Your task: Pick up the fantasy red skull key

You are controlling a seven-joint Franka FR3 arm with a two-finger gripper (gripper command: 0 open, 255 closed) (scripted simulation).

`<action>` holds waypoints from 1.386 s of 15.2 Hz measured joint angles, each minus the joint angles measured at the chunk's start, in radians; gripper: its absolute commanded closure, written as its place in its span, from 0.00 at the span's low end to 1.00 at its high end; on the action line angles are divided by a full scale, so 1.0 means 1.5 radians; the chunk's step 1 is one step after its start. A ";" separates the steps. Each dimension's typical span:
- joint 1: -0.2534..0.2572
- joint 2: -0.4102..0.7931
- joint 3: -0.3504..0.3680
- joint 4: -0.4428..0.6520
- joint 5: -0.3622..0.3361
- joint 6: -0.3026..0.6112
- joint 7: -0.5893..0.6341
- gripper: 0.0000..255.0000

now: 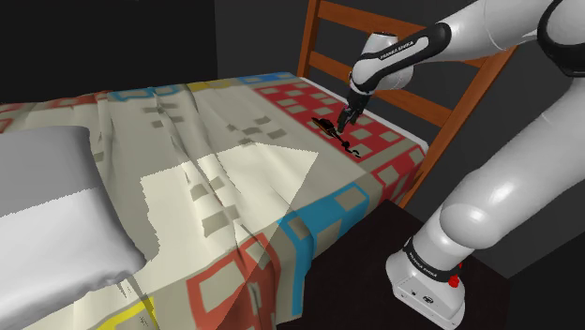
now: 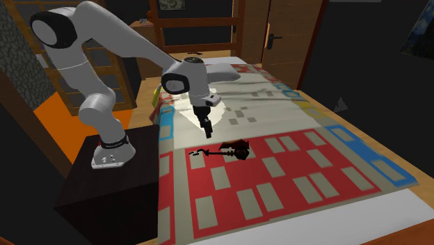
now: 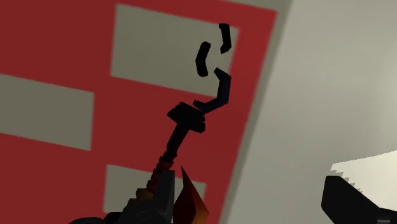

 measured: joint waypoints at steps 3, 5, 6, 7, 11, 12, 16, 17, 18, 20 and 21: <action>-0.004 0.080 -0.017 0.039 0.031 0.040 -0.056 0.00; -0.012 0.138 -0.023 0.068 0.058 0.067 -0.098 0.00; -0.016 0.163 -0.023 0.078 0.070 0.081 -0.114 0.00; -0.021 0.186 -0.022 0.092 0.082 0.090 -0.129 0.00; -0.028 0.226 -0.016 0.099 0.104 0.121 -0.150 0.00; -0.029 0.233 -0.014 0.097 0.109 0.128 -0.153 0.00; -0.034 0.258 -0.007 0.097 0.125 0.153 -0.164 1.00; -0.035 0.259 -0.006 0.096 0.126 0.155 -0.165 1.00; -0.035 0.260 -0.006 0.095 0.127 0.156 -0.165 1.00; -0.035 0.260 -0.006 0.095 0.127 0.157 -0.165 1.00; -0.035 0.260 -0.006 0.095 0.127 0.157 -0.165 1.00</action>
